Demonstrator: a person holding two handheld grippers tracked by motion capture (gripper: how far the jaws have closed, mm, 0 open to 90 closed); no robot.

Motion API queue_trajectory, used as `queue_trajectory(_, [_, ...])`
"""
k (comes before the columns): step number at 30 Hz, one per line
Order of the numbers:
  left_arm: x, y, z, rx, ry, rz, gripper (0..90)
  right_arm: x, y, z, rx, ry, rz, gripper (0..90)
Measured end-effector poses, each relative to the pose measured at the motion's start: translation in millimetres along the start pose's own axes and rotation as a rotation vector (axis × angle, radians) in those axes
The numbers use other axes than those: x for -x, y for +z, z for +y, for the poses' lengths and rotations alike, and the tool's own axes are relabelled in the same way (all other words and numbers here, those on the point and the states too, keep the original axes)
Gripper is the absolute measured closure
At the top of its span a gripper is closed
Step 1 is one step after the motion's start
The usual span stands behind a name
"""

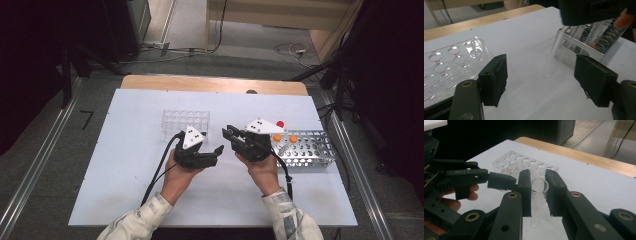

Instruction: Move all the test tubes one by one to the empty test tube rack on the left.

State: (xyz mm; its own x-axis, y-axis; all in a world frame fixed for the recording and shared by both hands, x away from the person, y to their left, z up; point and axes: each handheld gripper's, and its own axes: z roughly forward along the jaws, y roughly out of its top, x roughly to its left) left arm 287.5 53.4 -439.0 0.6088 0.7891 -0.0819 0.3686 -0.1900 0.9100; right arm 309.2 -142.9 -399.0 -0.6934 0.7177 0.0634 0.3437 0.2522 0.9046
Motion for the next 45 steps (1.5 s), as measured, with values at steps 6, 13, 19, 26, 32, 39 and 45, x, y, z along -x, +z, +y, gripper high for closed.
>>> queue_trajectory(6, [2.3, -1.7, -0.4, 0.012, 0.016, 0.001, 42.0, -13.0, 12.1, 2.4, -0.018, -0.01, 0.034, 73.4])
queue_trajectory(13, [-0.6, -5.7, -0.5, 0.038, 0.022, 0.028, 64.4, -23.4, 22.0, 3.9, -0.024, -0.013, 0.06, 73.3])
queue_trajectory(19, [-0.1, -6.3, -1.3, 0.046, 0.036, 0.034, 74.2, -25.0, 24.5, 5.3, -0.029, -0.021, 0.06, 73.3])
queue_trajectory(26, [-2.9, -5.7, -0.8, 0.051, 0.027, 0.045, 76.2, -19.3, 19.2, 7.4, -0.013, 0.003, 0.083, 58.2])
queue_trajectory(32, [-19.6, -8.9, 3.2, 0.068, -0.015, 0.081, 76.2, -2.6, -6.3, 5.1, 0.033, 0.025, 0.078, 48.8])
queue_trajectory(39, [-39.4, -8.9, 10.7, 0.093, -0.069, 0.132, 76.2, 10.2, -23.1, -14.5, -0.007, -0.002, 0.057, 43.3])
queue_trajectory(45, [-54.6, -3.1, 21.8, 0.091, -0.093, 0.165, 76.2, 9.9, -28.3, -39.2, -0.056, -0.018, 0.055, 39.4])
